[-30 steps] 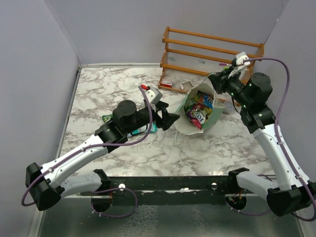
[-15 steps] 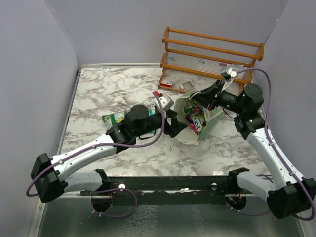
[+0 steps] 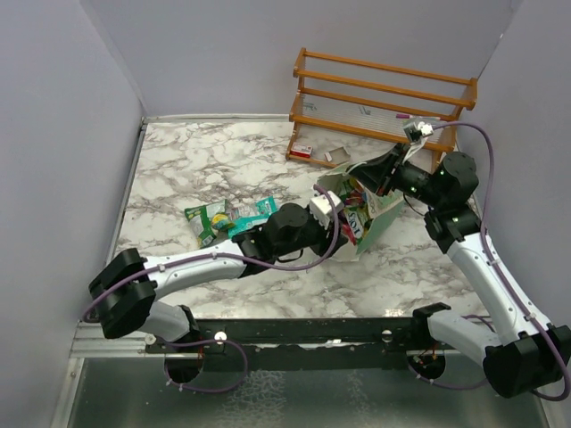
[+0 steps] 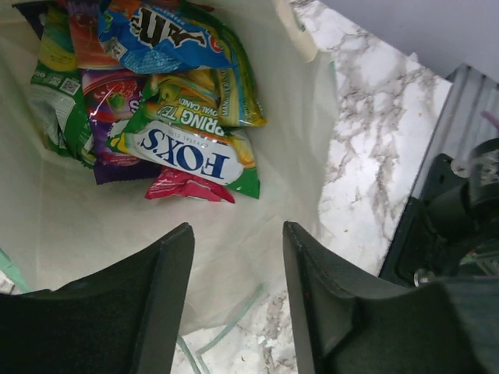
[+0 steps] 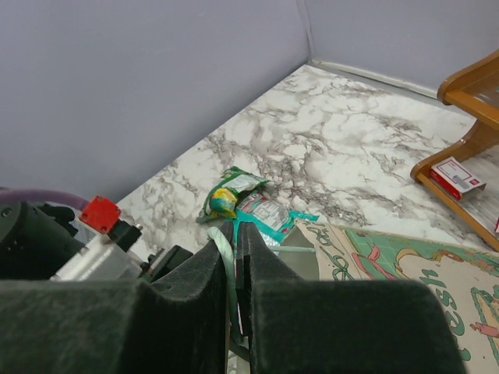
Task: Take the snacks out of the paper bag
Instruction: Take out the snack from the paper bag.
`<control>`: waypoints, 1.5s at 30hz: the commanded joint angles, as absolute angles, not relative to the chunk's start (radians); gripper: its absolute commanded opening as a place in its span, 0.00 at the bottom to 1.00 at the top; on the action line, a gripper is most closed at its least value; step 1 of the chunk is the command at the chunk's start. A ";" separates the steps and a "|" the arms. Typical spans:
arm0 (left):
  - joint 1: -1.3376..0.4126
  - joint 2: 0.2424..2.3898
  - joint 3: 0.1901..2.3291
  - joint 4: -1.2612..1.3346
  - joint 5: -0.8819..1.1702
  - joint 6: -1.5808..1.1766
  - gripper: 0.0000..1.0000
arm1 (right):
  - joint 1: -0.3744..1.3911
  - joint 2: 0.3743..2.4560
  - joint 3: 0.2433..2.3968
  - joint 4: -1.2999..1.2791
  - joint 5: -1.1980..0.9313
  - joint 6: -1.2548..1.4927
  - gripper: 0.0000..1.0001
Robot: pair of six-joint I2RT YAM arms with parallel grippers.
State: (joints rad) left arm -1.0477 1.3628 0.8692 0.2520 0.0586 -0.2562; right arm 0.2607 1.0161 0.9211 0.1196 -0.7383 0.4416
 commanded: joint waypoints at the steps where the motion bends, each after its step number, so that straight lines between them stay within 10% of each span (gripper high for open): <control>1: -1.053 1.447 0.932 0.287 -0.040 -0.286 0.47 | 0.265 1.003 0.967 0.089 -0.692 0.444 0.07; 14: -1.060 1.663 1.035 0.341 -0.079 -0.184 0.37 | 0.265 0.978 0.995 0.048 -0.662 0.424 0.07; 27: -1.062 1.801 1.104 0.405 -0.018 -0.102 0.70 | 0.265 0.968 1.009 0.024 -0.656 0.398 0.07; 32: -1.060 1.853 1.135 0.403 -0.053 -0.090 0.99 | 0.265 0.955 1.009 0.009 -0.647 0.384 0.07; 38: -1.054 1.906 1.194 0.366 -0.117 -0.045 0.92 | 0.265 0.946 1.013 -0.010 -0.647 0.379 0.07; 45: -1.035 1.903 1.217 0.316 -0.173 -0.024 0.48 | 0.266 0.933 1.018 -0.031 -0.640 0.376 0.07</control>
